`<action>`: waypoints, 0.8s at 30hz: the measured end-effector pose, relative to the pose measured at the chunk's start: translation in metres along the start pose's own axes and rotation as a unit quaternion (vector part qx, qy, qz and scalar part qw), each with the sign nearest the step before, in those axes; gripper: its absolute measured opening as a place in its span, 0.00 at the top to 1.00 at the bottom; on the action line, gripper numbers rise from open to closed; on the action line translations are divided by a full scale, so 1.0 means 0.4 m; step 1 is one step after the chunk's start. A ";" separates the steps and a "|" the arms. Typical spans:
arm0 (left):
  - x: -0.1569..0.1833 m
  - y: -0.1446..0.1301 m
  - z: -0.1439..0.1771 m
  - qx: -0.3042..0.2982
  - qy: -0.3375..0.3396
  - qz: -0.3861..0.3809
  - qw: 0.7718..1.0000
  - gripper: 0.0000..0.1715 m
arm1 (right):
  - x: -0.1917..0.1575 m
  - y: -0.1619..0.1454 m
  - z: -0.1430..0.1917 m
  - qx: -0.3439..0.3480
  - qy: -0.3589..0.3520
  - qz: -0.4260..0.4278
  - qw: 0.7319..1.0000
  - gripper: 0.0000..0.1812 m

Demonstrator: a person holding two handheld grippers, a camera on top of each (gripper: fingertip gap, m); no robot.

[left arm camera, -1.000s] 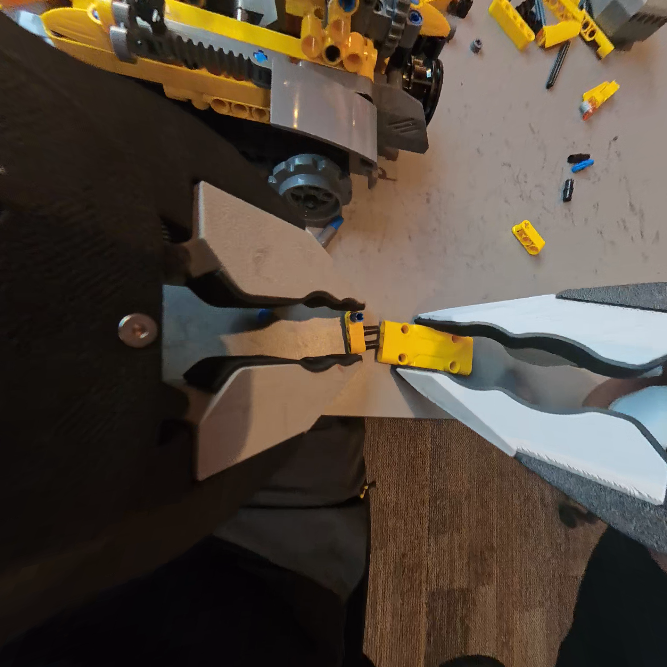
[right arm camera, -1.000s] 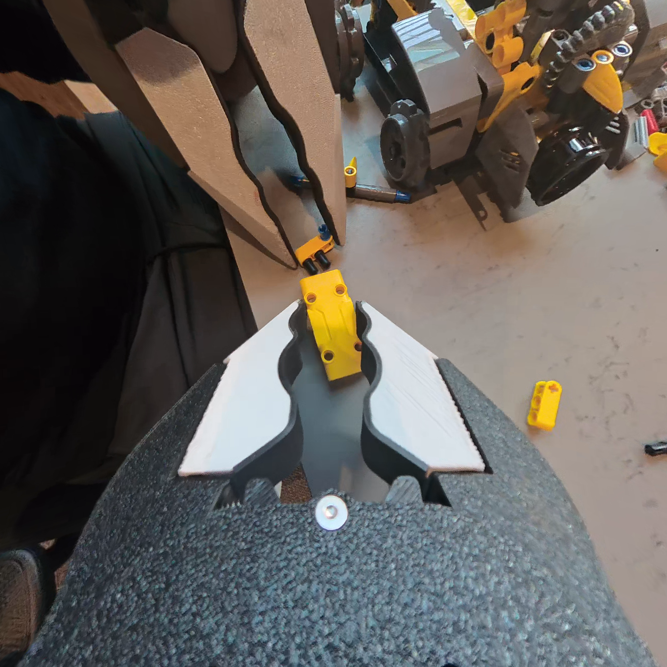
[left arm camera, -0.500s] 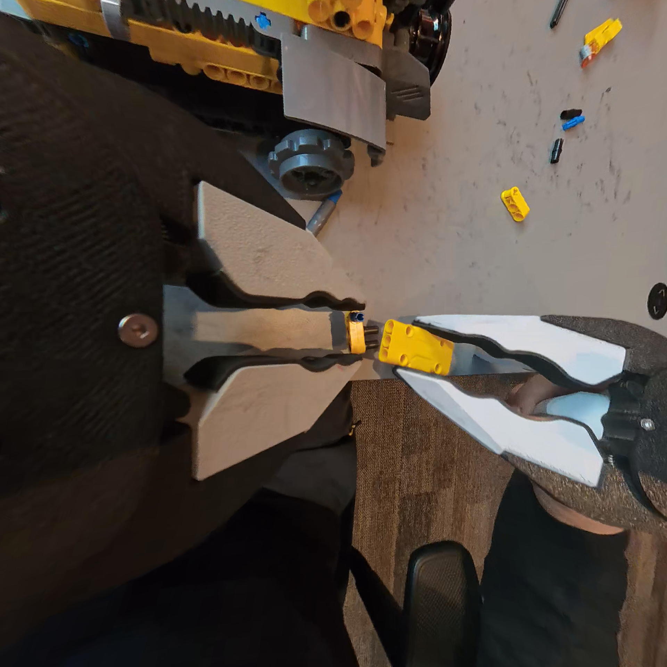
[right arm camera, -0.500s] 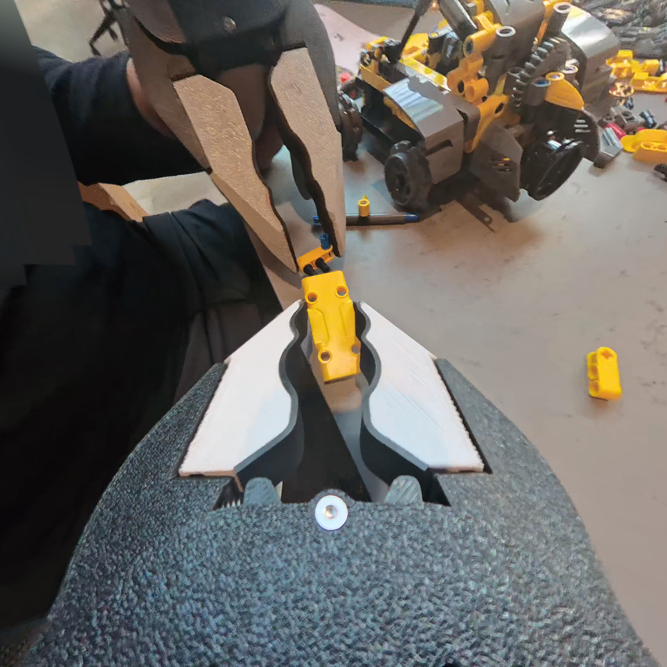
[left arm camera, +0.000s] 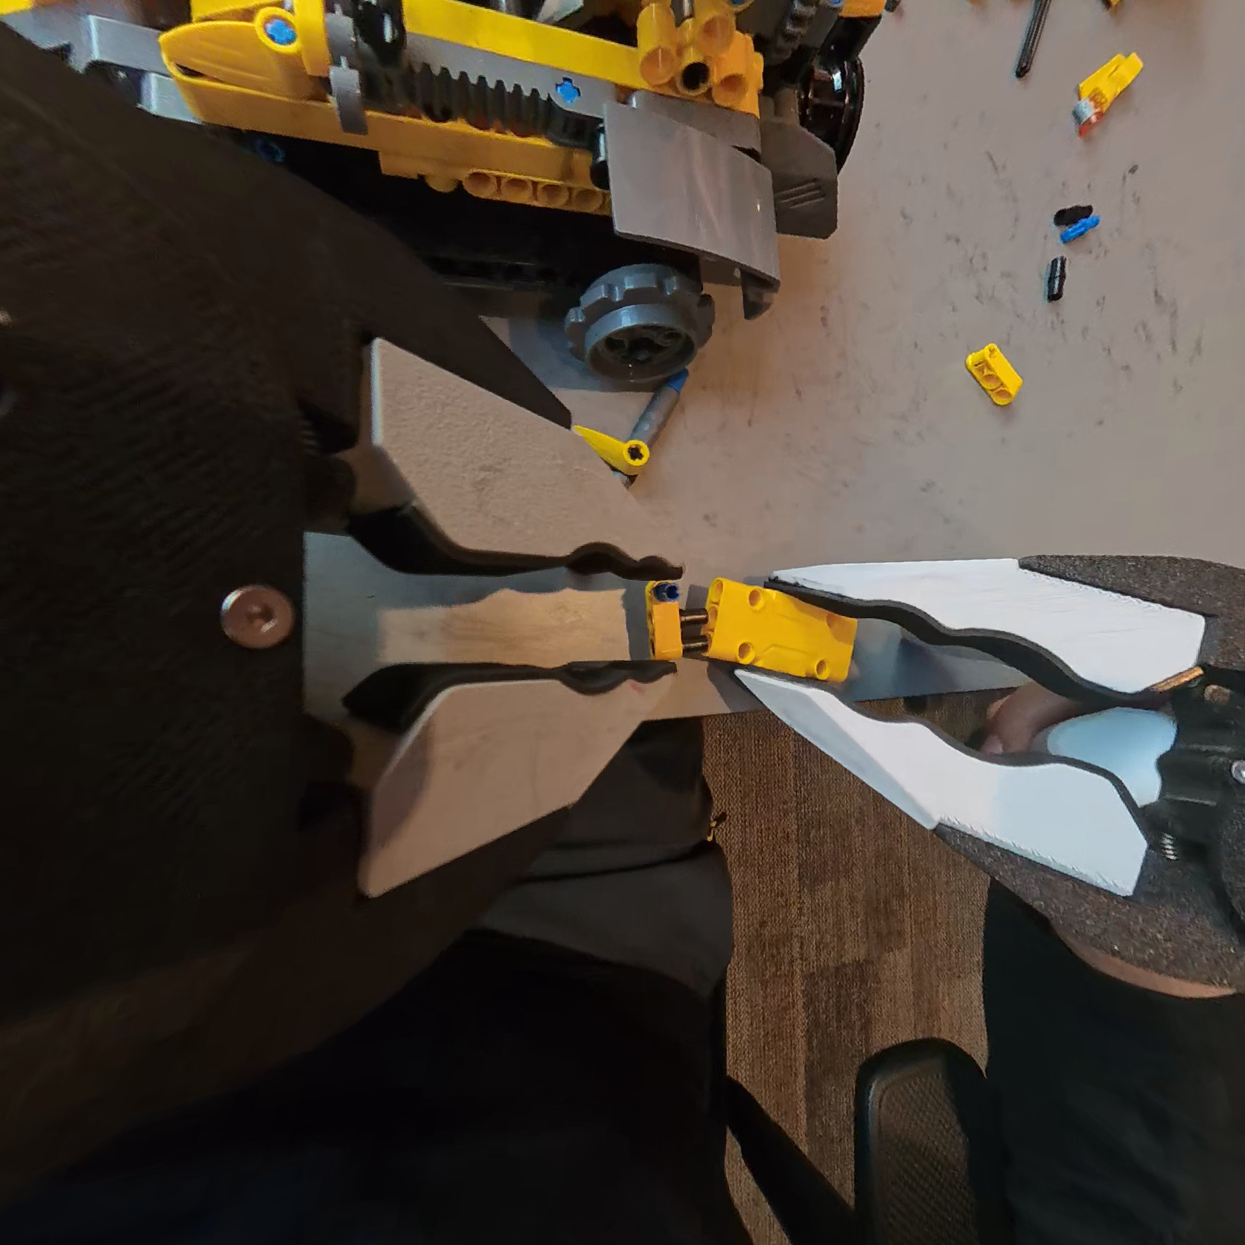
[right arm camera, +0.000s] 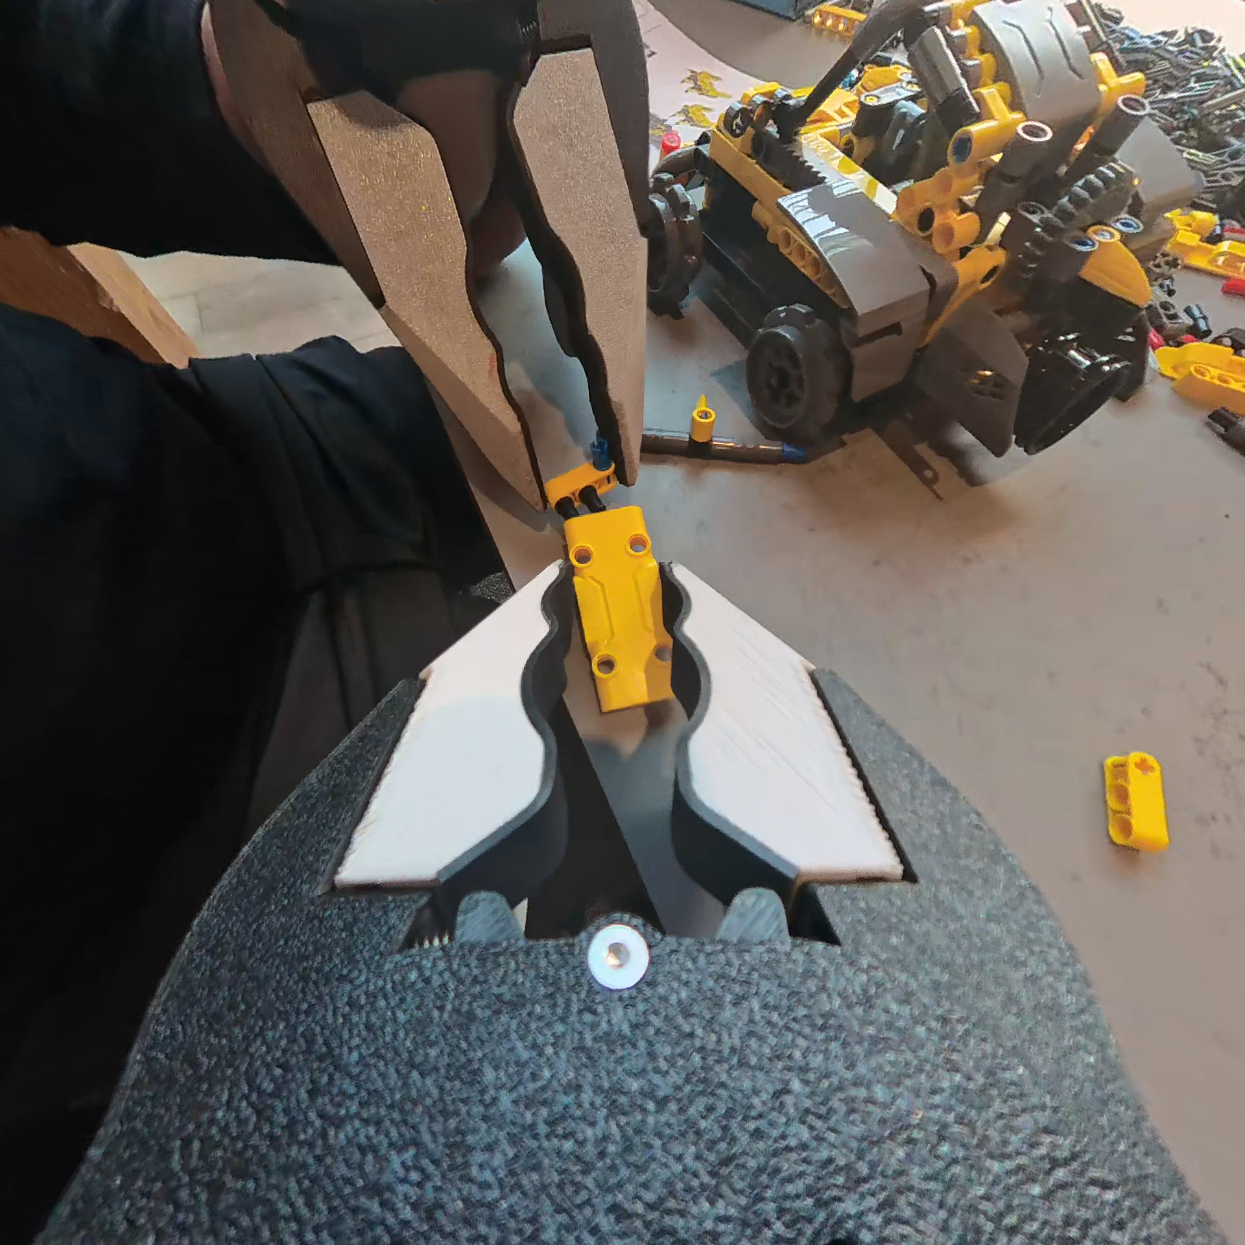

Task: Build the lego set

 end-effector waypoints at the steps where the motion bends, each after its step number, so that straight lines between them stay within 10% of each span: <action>1: 0.000 0.000 0.001 0.001 0.001 -0.001 1.000 0.88 | -0.001 0.001 -0.001 0.004 0.001 -0.002 1.000 0.86; 24: -0.008 -0.007 -0.013 -0.028 0.006 0.001 1.000 0.88 | -0.030 -0.003 -0.015 -0.012 -0.084 0.060 0.995 0.86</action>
Point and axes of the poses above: each gripper's, where its closed fingertips meet, z back along the fingers, y out of its top, x = y × z across the jaws, the point moved 8 cm from there along z, back along the fingers, and after that the axes turned 1 degree about -y, right-handed, at the moved point
